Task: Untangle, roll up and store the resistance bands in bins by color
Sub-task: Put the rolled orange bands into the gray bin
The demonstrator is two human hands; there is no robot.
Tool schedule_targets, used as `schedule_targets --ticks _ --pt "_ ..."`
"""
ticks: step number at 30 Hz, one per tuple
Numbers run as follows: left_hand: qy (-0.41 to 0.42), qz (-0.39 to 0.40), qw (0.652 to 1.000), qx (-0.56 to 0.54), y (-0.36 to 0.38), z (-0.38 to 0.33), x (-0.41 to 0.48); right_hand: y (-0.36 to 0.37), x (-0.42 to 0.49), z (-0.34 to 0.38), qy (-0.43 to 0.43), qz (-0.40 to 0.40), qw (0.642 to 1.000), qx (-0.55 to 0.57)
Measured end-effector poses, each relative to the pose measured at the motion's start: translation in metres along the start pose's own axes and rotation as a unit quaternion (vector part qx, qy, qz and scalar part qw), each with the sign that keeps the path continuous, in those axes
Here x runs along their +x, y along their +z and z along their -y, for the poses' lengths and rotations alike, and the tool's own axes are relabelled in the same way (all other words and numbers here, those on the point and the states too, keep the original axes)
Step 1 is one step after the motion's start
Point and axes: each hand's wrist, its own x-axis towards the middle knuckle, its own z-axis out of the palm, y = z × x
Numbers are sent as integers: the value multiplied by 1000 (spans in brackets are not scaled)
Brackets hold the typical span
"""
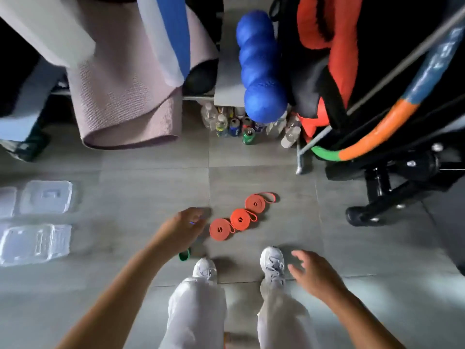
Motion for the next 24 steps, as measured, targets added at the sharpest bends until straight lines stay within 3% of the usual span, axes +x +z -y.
schedule_targets --ticks 5,12,21,24 --pt "-60 34 998 13 114 73 104 34 154 -34 -22 48 997 -48" --pt "-110 74 990 54 259 174 249 123 359 -51 -64 10 981 -181" --pt "-82 -29 995 55 337 235 394 177 537 -52 -158 -106 951 -243" --pt "-95 -36 994 43 349 238 424 188 563 -48 -166 -84 948 -259"
